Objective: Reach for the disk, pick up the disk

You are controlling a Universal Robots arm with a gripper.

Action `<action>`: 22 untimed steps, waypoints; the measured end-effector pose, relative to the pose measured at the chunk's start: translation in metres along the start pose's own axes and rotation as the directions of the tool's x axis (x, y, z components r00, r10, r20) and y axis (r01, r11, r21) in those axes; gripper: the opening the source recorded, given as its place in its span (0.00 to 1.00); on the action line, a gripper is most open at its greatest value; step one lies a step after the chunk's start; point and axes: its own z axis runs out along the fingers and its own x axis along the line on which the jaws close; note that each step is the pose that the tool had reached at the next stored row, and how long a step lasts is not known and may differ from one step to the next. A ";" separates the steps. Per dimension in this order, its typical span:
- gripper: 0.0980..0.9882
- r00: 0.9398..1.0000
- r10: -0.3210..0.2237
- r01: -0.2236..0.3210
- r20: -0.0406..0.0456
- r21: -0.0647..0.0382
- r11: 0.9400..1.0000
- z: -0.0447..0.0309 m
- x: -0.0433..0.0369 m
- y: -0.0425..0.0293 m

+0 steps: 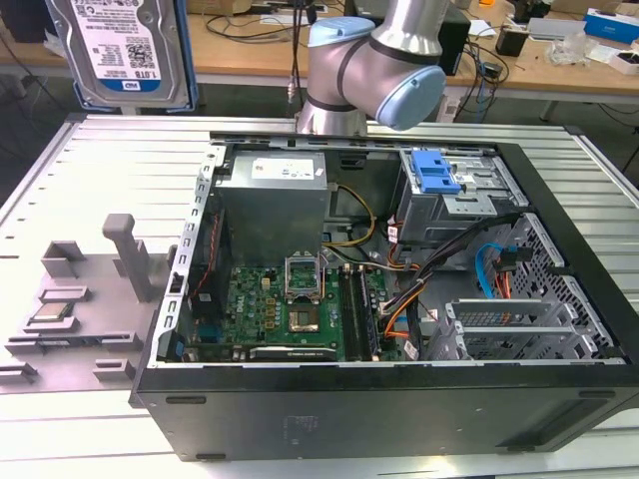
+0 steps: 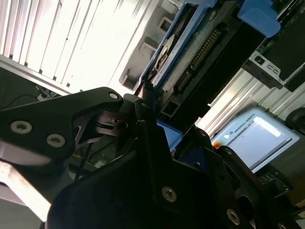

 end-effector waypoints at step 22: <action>0.30 1.000 0.000 0.000 -0.011 -0.001 1.000 0.0040 0.0003 -0.0497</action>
